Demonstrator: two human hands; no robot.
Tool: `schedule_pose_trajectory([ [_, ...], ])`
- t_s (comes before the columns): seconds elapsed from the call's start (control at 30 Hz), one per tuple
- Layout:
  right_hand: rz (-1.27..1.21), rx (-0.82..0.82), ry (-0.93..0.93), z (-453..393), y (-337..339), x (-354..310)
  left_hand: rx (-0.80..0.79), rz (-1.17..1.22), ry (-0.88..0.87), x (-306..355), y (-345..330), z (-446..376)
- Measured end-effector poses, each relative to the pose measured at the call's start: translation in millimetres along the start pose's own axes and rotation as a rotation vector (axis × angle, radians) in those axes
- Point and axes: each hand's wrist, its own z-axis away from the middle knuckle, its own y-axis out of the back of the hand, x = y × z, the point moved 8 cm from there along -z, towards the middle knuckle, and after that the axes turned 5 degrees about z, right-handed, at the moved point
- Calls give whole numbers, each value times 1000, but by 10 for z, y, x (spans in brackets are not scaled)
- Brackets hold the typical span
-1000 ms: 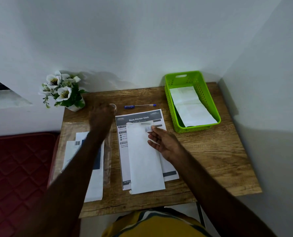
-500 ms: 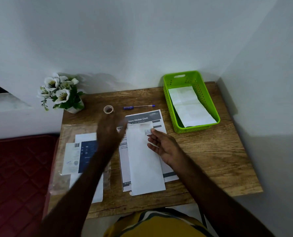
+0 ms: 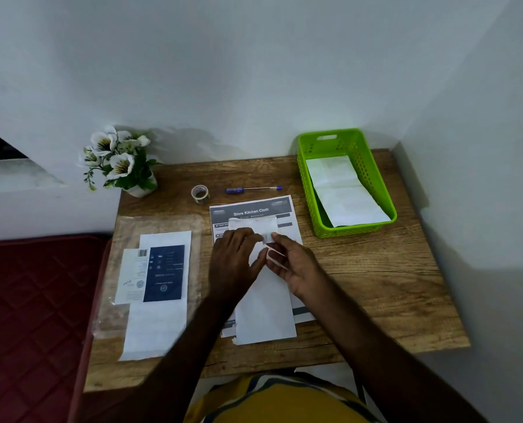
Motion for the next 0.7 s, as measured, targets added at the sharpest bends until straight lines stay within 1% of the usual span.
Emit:
schedule_pose_trajectory([
  [0.17,29,16,-5,61,44,12,21,-4,-12,51,-3,16],
  [0.3,74,71,24,103,68,9,69,-6,-56,139,-14,18],
  [0.4,97,81,46,138,70,-18,115,-9,-111,163,-14,45],
  [0.47,106,83,56,165,65,-34,122,23,-103,156,-17,67],
  [0.5,125,83,61,183,62,-42,122,64,-50,140,-12,62],
  [0.53,147,78,63,200,53,-46,129,129,50,103,6,53],
  [0.57,164,70,62,217,39,-47,143,218,203,47,36,44],
  [0.63,185,76,56,243,37,-46,150,497,631,-148,15,94],
  [0.67,202,90,57,248,47,-47,131,706,876,-214,-59,158],
  [0.7,227,105,66,255,61,-53,113,912,1076,-222,-146,227],
])
